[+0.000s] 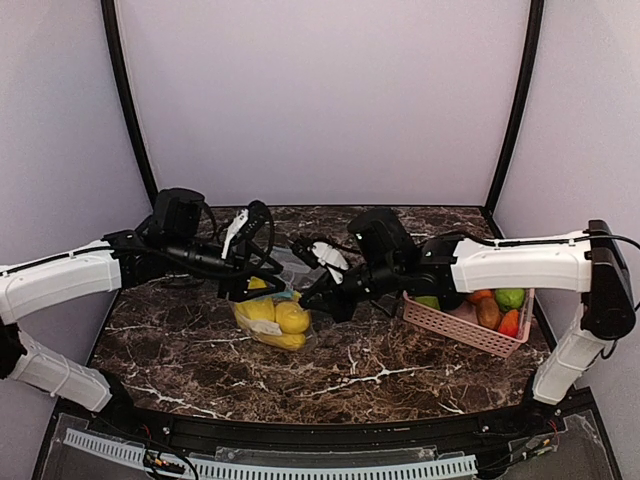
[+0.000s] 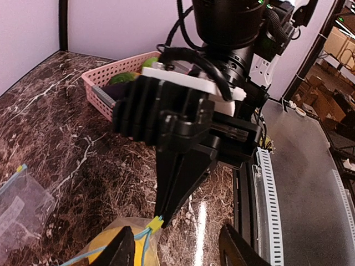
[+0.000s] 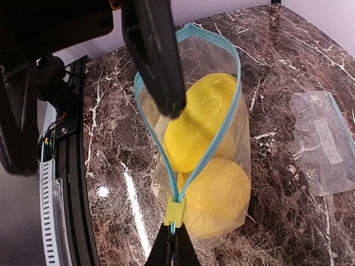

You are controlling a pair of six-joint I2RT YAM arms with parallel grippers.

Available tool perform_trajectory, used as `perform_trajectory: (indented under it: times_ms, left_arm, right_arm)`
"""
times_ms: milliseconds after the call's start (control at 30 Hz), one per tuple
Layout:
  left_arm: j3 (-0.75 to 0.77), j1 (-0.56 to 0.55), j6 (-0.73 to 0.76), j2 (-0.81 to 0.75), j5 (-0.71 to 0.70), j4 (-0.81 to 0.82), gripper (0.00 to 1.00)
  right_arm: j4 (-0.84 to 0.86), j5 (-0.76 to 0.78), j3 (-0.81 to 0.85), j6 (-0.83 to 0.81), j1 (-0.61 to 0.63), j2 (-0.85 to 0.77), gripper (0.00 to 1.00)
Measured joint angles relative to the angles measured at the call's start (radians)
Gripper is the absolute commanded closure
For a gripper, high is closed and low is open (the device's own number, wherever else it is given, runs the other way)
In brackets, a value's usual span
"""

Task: Place the food in the zip-top bag and seal the zipper
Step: Hold the zipper from the zipper food storage bag.

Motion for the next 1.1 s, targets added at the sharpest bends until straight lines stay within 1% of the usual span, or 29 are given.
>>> perform_trajectory:
  times_ms: [100, 267, 600, 833, 1067, 1100]
  left_arm:
    - [0.026, -0.021, 0.021, 0.062, 0.039, 0.020, 0.56]
    - [0.042, -0.031, 0.043, 0.120, 0.077, 0.037, 0.60]
    - [0.092, -0.039, 0.074, 0.208, 0.086, 0.042, 0.69]
    - [0.129, -0.044, 0.113, 0.246, 0.083, 0.009, 0.74]
    - [0.140, -0.052, 0.154, 0.254, 0.074, -0.035, 0.82]
    - [0.140, -0.052, 0.159, 0.254, 0.071, -0.039, 0.84]
  right_arm:
    - [0.017, -0.022, -0.013, 0.006, -0.018, -0.010, 1.00]
    - [0.034, -0.052, -0.031, 0.017, -0.037, -0.024, 1.00]
    - [0.060, -0.108, -0.055, 0.022, -0.050, -0.034, 1.00]
    - [0.082, -0.133, -0.074, 0.037, -0.065, -0.038, 1.00]
    - [0.082, -0.154, -0.079, 0.048, -0.071, -0.038, 1.00]
    - [0.082, -0.155, -0.079, 0.048, -0.071, -0.038, 1.00]
